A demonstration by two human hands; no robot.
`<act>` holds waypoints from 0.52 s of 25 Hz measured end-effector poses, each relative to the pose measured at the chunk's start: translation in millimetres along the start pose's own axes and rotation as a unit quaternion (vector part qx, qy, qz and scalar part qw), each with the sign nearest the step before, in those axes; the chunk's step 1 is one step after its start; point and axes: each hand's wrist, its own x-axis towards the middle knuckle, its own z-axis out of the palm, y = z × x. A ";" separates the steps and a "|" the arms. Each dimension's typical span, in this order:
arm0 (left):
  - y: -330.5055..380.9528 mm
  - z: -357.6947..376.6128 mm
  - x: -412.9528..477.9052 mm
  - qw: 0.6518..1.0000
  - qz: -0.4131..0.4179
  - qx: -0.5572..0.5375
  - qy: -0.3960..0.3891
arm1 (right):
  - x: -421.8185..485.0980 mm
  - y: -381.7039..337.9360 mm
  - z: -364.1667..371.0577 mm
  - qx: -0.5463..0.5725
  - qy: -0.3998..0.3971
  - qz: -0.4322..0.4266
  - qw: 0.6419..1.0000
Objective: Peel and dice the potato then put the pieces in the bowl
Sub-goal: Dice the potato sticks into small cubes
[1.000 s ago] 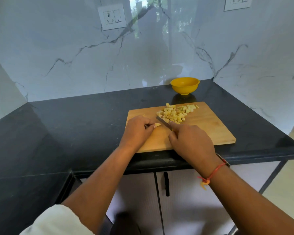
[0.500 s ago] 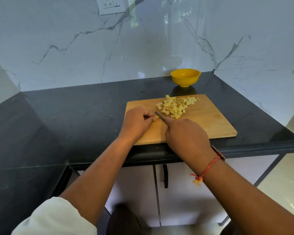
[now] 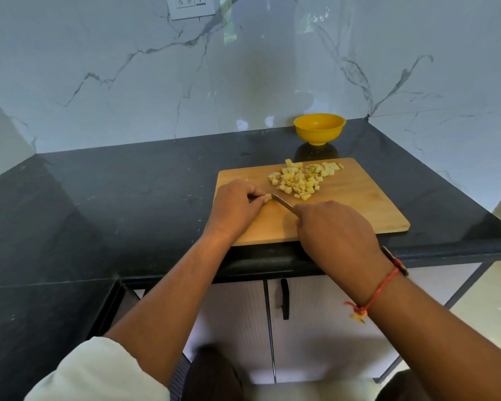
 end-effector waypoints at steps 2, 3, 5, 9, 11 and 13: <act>-1.0 0.3 -0.7 1.000 -0.001 0.001 0.002 | -4.3 3.7 -1.7 0.000 0.013 0.006 1.000; -1.3 0.2 -1.1 1.000 -0.002 -0.002 0.004 | -5.0 4.8 -2.9 0.003 0.019 0.013 1.000; -1.3 -0.6 -2.1 1.000 -0.008 -0.006 0.008 | -3.8 5.6 -4.3 0.016 0.035 0.032 0.999; -0.6 -0.6 -3.6 1.000 -0.009 0.004 0.009 | 3.1 -0.7 -2.7 0.049 0.053 0.034 0.997; -0.7 -0.6 -5.1 1.000 -0.010 0.008 0.007 | 7.6 -6.1 0.7 0.066 0.056 0.026 0.996; -1.1 -0.9 -5.9 1.000 -0.009 0.009 0.004 | 11.3 -9.3 4.0 0.078 0.055 0.020 0.995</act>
